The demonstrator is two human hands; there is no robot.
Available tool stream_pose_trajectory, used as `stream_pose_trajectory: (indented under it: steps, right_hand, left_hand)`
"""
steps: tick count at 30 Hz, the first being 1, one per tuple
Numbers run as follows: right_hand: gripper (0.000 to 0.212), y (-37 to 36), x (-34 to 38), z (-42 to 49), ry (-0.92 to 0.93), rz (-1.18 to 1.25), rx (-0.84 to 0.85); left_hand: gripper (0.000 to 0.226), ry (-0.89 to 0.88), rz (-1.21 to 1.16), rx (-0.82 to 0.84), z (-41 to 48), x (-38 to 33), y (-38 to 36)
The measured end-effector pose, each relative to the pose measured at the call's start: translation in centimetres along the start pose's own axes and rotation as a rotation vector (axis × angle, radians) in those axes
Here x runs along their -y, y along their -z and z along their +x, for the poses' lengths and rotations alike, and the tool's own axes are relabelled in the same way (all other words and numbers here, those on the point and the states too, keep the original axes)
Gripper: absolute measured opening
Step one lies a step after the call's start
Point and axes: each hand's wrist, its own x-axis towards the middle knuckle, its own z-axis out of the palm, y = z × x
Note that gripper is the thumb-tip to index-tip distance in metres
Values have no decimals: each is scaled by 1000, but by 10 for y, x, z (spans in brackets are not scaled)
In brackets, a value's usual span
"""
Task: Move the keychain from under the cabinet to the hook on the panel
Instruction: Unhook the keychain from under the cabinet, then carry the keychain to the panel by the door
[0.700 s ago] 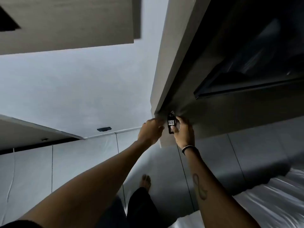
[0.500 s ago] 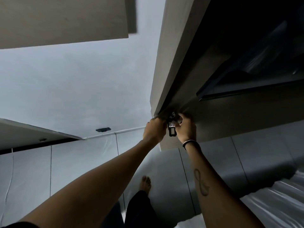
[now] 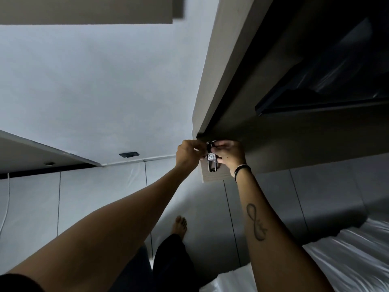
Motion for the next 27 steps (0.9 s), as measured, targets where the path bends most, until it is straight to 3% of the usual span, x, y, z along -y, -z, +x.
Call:
stream_pose_trajectory:
  steps: [7, 10, 20, 27]
  right_hand:
    - [14, -46, 18, -53, 54, 109, 125]
    - [15, -78, 43, -81, 120, 129, 201]
    - [11, -186, 151, -188, 387, 86, 388]
    - [15, -226, 230, -256, 595, 44, 392]
  left_hand:
    - [24, 35, -268, 57, -38, 9, 81]
    - [23, -2, -346, 5, -63, 6, 132]
    - [25, -126, -405, -208, -134, -11, 309]
    - [22, -293, -354, -258, -181, -61, 407]
